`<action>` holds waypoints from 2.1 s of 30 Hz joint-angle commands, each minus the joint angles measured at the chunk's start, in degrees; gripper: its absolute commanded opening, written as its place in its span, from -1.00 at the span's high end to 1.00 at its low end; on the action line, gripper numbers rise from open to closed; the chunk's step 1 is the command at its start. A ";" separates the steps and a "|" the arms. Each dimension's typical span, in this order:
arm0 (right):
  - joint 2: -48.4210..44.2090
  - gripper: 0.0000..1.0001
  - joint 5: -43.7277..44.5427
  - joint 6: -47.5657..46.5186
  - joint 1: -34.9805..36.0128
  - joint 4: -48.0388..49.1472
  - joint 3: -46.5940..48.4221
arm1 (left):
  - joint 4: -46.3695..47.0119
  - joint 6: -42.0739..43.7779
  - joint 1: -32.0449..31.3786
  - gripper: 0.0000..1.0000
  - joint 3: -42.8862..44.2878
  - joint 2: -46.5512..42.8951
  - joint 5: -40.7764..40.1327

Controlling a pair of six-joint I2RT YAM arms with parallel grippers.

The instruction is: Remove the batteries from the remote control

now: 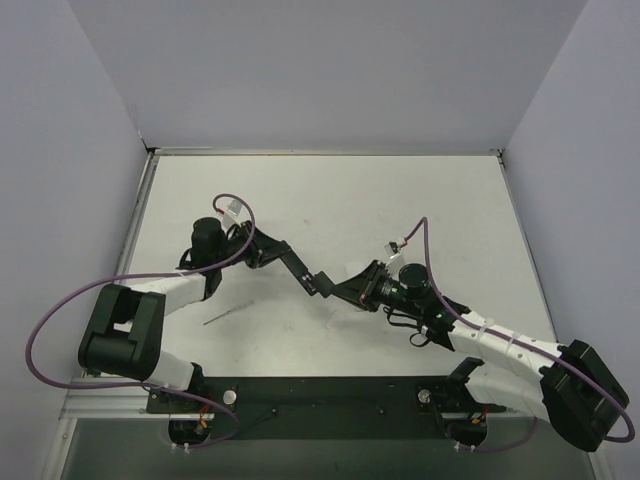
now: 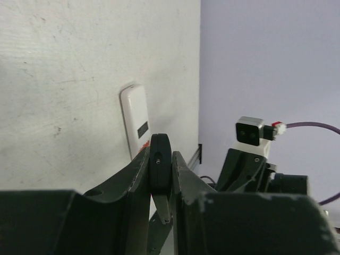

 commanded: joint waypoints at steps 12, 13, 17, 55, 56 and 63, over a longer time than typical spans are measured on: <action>-9.38 1.00 12.57 -10.50 -9.72 -27.66 1.81 | -26.94 24.57 -3.37 1.00 17.44 11.57 -4.50; -9.38 1.00 12.14 -10.58 -11.14 -28.54 1.63 | -27.12 25.01 -3.38 1.00 18.15 13.14 -4.15; -9.47 1.00 12.31 -12.25 -15.72 -30.75 1.37 | -27.38 25.54 -4.25 1.00 21.66 16.49 -2.65; -10.78 -0.18 19.95 -13.13 -21.79 -51.57 3.82 | -62.43 37.50 -8.47 -0.83 42.32 18.88 -17.23; -11.65 -0.19 20.13 -13.22 -21.79 -52.28 4.26 | -63.85 37.58 -8.47 -0.85 42.59 17.83 -20.90; -15.35 -0.24 19.87 -14.89 -21.70 -54.66 6.11 | -75.46 25.93 -5.76 -0.86 39.70 5.10 -43.05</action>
